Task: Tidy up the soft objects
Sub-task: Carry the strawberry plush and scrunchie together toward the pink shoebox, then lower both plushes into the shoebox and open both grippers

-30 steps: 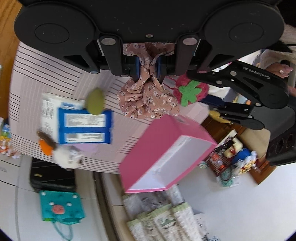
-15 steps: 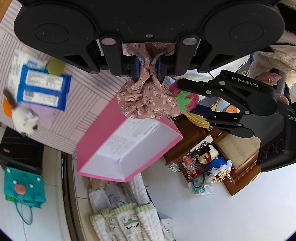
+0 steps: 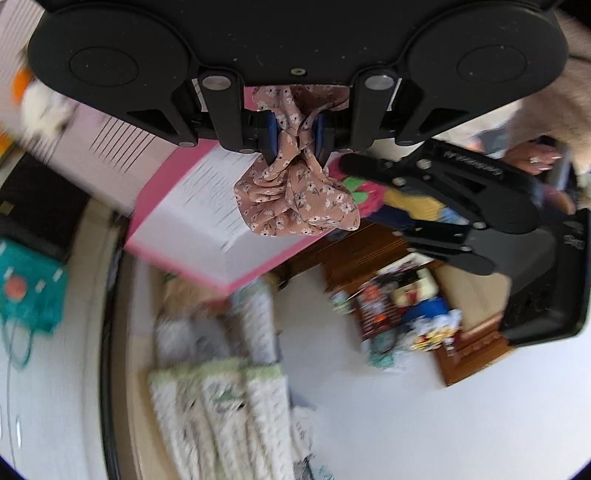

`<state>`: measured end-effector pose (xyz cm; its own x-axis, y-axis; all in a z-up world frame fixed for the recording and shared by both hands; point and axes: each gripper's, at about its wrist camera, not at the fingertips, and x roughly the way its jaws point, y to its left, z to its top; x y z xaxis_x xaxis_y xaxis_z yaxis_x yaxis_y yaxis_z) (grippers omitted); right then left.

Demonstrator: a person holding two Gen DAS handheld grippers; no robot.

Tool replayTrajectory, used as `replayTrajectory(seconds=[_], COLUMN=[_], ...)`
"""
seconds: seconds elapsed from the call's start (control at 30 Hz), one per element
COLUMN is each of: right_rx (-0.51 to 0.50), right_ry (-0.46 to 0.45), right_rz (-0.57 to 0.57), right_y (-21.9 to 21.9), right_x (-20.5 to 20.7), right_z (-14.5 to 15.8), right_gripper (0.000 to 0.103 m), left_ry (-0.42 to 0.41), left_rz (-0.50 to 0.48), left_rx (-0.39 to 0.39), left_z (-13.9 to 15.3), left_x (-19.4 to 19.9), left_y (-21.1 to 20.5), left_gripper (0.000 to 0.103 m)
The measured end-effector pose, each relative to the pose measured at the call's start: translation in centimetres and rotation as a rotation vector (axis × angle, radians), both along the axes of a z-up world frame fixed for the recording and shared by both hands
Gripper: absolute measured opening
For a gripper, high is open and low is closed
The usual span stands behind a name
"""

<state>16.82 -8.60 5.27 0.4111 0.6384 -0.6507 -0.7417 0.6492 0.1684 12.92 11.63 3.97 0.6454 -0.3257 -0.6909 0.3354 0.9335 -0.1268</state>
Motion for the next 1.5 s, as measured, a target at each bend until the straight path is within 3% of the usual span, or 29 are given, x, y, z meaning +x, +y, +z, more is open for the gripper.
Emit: replayTrajectory(seconds=[0.13,0.27,0.37,0.53,0.8,0.87,1.13,1.17,1.33,1.5], right_rx=[-0.047,-0.093,-0.170,-0.288,-0.476,-0.503,-0.582,-0.588,-0.566,-0.515], right_ry=[-0.082,-0.071,-0.075,0.004,0.006,0.020,-0.017,-0.028,-0.108,-0.138], right_rz=[-0.018,-0.021,-0.007,0.047,0.136,0.151,0.204,0.209,0.205,0.221], right_y=[2.3,4.7,6.4,8.2,10.8,11.0,12.0,12.0,10.9,9.1], right_x=[4.1,9.1,12.7,17.6,19.6,20.0,20.4,20.3,19.0,16.7], right_z=[-0.9,-2.5,-4.1,-7.3,-11.2,-11.9,-13.6,-13.7,-12.1,-10.4], right_gripper=[0.023,0.023,0.023,0.023,0.023,0.022,0.027,0.034,0.050,0.045], left_ry=[-0.010,0.016,0.038,0.155,0.213,0.236,0.310,0.319,0.321,0.337], left_rz=[0.047,0.121,0.175,0.259,0.278,0.280,0.338,0.341,0.365,0.365], left_rx=[-0.043,-0.088,-0.064,-0.078,-0.077,-0.028,-0.073,-0.079,-0.067,-0.039], left_z=[-1.2,-2.9,-4.2,-6.6,-9.2,-9.9,-12.0,-12.1,-12.6,-13.2], left_x=[4.5,9.3,12.6,16.9,20.5,21.5,23.7,23.8,24.3,24.8], left_y=[0.9,1.7,1.8,3.1,2.6,2.0,2.8,2.8,2.9,2.1], left_gripper=[0.048,0.048,0.048,0.048,0.048,0.048,0.048,0.048,0.048,0.048])
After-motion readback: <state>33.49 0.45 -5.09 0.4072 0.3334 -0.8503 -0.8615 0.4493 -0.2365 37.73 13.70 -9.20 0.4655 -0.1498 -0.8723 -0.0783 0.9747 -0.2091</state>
